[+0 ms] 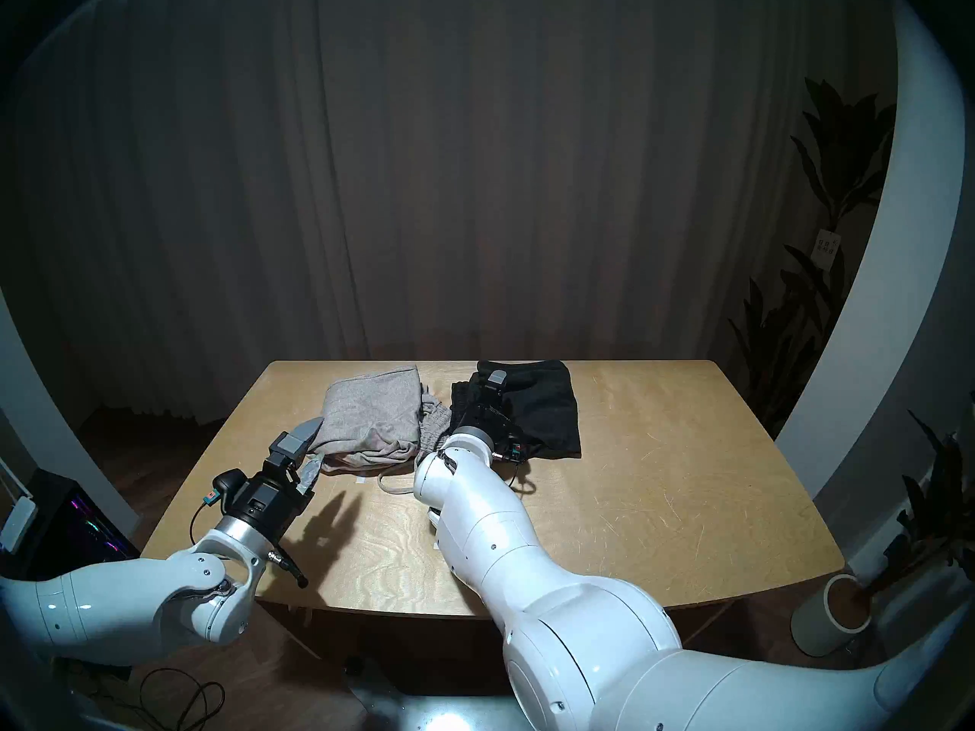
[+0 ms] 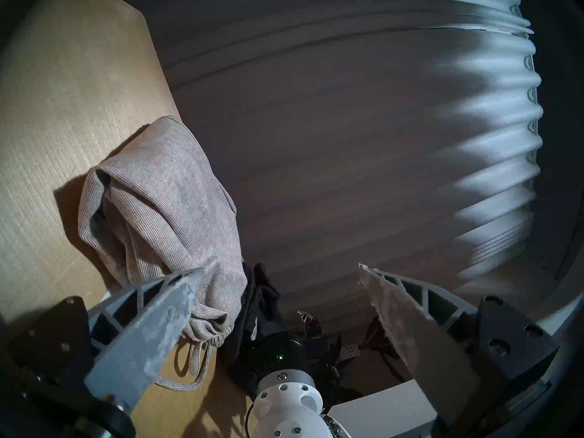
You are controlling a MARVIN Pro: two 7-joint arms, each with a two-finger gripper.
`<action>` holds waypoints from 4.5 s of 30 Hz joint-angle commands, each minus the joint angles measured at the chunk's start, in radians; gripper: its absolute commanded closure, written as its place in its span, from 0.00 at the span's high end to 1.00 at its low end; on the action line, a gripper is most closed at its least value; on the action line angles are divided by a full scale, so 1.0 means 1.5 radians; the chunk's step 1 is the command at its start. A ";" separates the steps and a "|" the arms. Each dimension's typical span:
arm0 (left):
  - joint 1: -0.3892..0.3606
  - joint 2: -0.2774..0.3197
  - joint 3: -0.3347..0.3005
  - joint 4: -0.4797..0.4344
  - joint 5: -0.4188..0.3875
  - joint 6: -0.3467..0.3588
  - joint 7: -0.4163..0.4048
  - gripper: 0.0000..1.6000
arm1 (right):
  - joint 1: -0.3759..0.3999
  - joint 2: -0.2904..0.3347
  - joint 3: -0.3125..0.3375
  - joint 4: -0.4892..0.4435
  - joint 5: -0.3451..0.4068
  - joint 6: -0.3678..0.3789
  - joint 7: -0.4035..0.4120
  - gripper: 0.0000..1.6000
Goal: Fold pants twice and stack them
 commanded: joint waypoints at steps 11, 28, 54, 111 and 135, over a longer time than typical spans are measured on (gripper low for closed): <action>-0.018 -0.018 -0.006 -0.010 0.011 0.012 0.000 1.00 | -0.017 0.010 -0.023 -0.084 0.034 0.002 0.007 1.00; -0.021 -0.040 0.000 -0.011 0.019 0.039 0.010 1.00 | -0.008 0.004 -0.046 -0.140 0.078 0.032 0.005 1.00; -0.054 -0.061 -0.017 0.003 0.032 0.064 0.029 1.00 | 0.048 0.143 0.072 -0.298 0.120 0.038 0.001 1.00; -0.116 -0.090 -0.017 0.050 0.105 0.138 0.090 1.00 | -0.076 0.578 -0.027 -0.439 -0.231 0.271 0.014 1.00; -0.130 -0.116 0.014 0.051 0.150 0.190 0.134 1.00 | -0.224 0.620 -0.010 -0.587 -0.102 0.432 -0.028 1.00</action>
